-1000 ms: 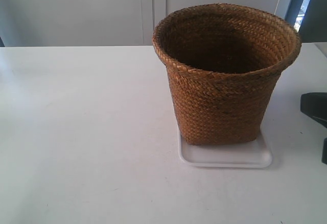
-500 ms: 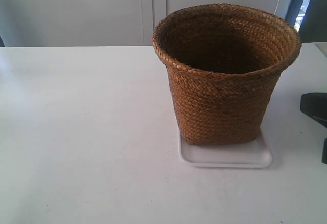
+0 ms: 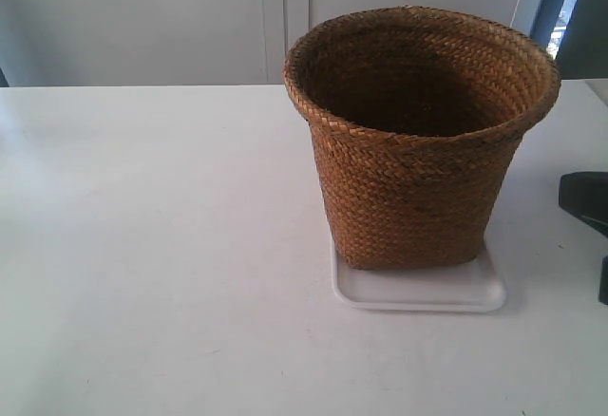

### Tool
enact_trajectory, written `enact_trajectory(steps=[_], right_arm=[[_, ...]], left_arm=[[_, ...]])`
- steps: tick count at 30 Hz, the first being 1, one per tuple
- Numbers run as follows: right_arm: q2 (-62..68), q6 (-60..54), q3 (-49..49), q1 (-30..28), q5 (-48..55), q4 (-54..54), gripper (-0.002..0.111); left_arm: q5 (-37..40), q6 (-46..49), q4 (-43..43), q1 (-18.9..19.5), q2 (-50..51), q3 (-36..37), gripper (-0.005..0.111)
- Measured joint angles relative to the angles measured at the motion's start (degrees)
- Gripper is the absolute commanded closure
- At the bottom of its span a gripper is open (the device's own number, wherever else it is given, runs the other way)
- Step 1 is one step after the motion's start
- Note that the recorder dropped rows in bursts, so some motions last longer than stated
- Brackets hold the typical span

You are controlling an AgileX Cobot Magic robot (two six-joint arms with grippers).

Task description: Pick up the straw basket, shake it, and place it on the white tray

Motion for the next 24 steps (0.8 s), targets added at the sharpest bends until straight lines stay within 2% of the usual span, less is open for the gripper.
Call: enact_trajectory(steps=[12,17,24], right_arm=[[-2.48,-1.25,2.72,-0.26,-1.74,-0.96,0.108],[-5.79,-2.51,8.1,-2.84,-7.04,-2.19,0.108],[-8.59,-2.61,13.35,-6.11,-8.04,-2.31,0.108]], left_arm=[[0.0,0.0,0.0,0.0,0.0,0.0,0.107],[0.0,0.0,0.0,0.0,0.0,0.0,0.107],[0.0,0.0,0.0,0.0,-0.03,0.0,0.107]])
